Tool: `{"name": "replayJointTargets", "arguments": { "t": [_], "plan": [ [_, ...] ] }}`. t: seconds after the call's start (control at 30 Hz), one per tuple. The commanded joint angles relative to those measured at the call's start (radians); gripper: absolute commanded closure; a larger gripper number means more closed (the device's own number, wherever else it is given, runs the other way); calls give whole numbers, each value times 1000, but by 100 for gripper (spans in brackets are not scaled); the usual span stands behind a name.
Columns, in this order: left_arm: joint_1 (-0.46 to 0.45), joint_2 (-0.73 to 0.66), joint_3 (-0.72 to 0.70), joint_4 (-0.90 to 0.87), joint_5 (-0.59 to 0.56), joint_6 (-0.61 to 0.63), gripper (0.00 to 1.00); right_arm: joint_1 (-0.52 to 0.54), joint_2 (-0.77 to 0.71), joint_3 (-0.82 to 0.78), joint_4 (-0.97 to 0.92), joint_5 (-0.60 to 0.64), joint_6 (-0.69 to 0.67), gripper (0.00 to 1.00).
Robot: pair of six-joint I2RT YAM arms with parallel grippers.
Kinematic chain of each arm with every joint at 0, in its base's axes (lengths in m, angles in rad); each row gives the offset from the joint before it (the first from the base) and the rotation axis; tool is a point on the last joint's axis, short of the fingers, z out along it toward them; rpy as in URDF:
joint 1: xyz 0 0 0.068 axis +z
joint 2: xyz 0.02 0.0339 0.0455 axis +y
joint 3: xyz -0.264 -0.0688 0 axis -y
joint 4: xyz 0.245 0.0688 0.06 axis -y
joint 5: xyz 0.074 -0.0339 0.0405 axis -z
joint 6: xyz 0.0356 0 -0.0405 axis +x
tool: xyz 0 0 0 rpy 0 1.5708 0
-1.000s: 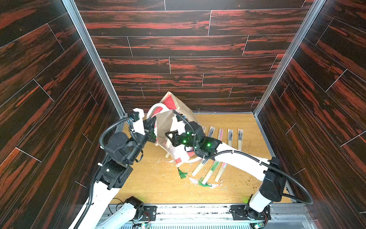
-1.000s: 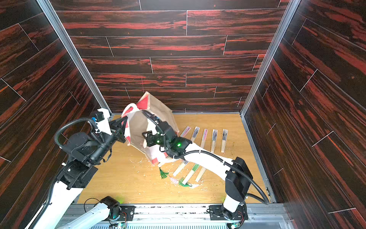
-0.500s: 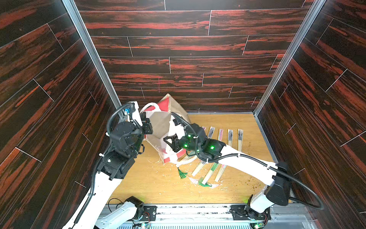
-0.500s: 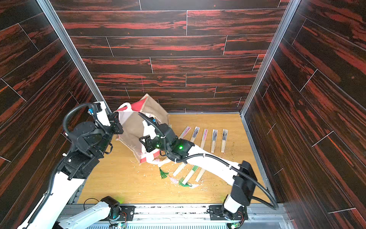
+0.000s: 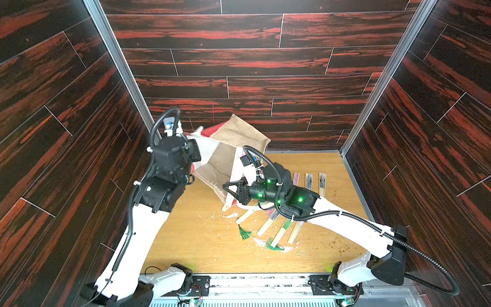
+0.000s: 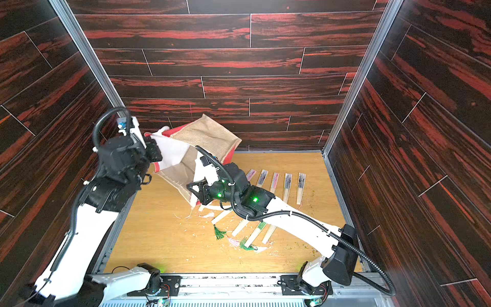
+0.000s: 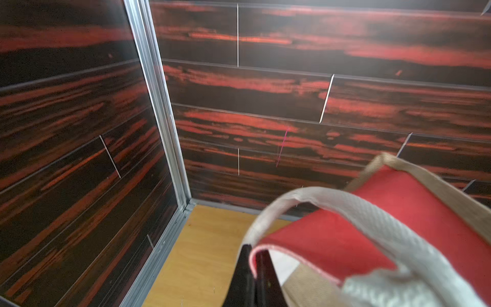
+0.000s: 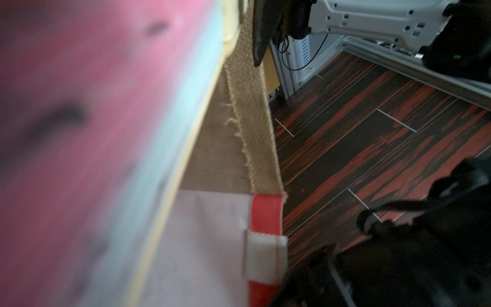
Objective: Take out the folding fans from the tote bags
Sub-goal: Pick up the folding fan from the canvas bag, then place the canvas bag at the center of the board.
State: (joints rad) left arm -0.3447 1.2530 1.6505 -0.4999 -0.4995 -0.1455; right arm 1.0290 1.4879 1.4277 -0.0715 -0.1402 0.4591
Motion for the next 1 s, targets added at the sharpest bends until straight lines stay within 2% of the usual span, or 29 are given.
{"name": "replayJointTargets", "arguments": {
  "t": [0.0,0.17,0.3,0.5,0.57,0.7,0.97],
  "plan": [
    [16,5,39,-22,-23,-12,100,-4,-62,3,50,-88,-11,100],
    [16,-36,-22,38,125,-35,100,-4,-18,34,82,-242,-13,100],
    [16,-79,-71,73,133,-40,100,-4,9,63,88,-308,-6,100],
    [17,-75,-36,28,39,-9,100,-5,-32,43,58,-216,-14,100],
    [18,-58,-4,-1,-1,-6,100,-13,-57,27,34,-118,-13,100],
    [24,-9,77,-56,-74,-3,100,-55,-114,-23,-7,-22,30,100],
    [45,163,267,-210,-114,-113,100,-158,-283,-174,-39,73,109,100]
  ]
}}
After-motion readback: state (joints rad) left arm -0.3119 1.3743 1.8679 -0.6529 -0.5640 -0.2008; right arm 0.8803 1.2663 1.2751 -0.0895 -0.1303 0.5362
